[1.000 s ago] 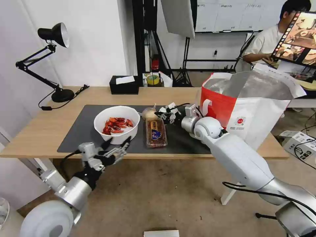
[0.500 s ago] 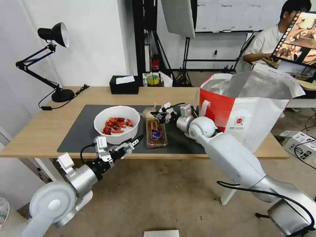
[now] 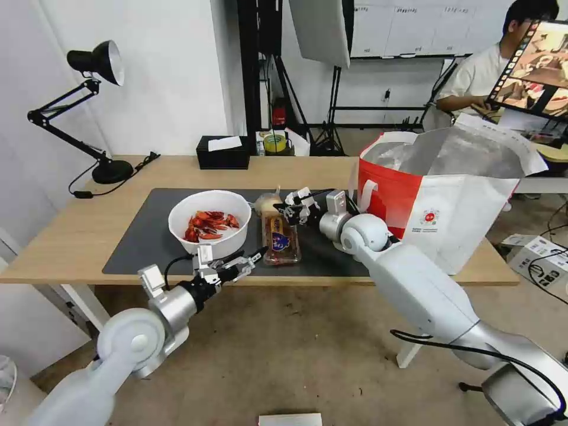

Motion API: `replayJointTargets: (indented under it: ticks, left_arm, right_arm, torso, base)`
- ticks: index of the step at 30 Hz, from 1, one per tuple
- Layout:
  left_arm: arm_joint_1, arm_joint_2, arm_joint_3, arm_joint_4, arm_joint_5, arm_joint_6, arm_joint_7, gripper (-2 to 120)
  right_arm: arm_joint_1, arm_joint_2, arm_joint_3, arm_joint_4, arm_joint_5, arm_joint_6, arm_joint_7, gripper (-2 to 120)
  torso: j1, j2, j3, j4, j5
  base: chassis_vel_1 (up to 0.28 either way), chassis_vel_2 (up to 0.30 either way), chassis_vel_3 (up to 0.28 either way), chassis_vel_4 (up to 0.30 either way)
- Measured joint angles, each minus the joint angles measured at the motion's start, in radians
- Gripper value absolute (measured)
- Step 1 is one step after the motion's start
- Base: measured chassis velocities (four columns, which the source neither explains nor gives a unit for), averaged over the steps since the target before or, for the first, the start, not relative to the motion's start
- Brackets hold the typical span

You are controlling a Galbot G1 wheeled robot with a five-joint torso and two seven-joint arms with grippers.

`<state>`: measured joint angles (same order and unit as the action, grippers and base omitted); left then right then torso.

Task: Pick up the trash from the table and place it into the takeout bag.

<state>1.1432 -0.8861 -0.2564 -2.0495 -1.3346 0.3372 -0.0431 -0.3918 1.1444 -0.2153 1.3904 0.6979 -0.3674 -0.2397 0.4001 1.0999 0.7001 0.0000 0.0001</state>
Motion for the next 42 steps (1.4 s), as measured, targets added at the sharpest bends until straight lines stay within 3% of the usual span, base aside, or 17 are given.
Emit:
replayJointTargets:
  ticks: [16, 23, 33, 42]
  left_arm:
    - [-0.16, -0.034, 0.132, 0.136, -0.021, -0.009, -0.085, 100]
    - [-0.197, -0.05, 0.153, 0.157, -0.053, -0.009, -0.12, 100]
    - [-0.252, -0.1, 0.172, 0.199, -0.197, 0.021, -0.207, 100]
    - [-0.288, -0.122, 0.193, 0.226, -0.221, 0.032, -0.254, 100]
  right_arm:
    - [-0.032, -0.021, 0.039, 0.045, 0.001, -0.001, 0.01, 0]
    - [-0.046, -0.023, 0.043, 0.053, 0.001, -0.002, 0.011, 0]
    - [-0.064, -0.023, 0.057, 0.059, 0.0, -0.002, 0.013, 0]
    - [-0.07, -0.022, 0.065, 0.063, 0.001, -0.002, 0.014, 0]
  torso:
    - [0.0, 0.0, 0.0, 0.0, -0.0001]
    - [0.0, 0.0, 0.0, 0.0, 0.0001]
    - [0.0, 0.0, 0.0, 0.0, 0.0]
    - [0.0, 0.0, 0.0, 0.0, 0.0]
  base:
    - [0.0, 0.0, 0.0, 0.0]
    - [0.0, 0.0, 0.0, 0.0]
    - [0.0, 0.0, 0.0, 0.0]
    - [0.0, 0.0, 0.0, 0.0]
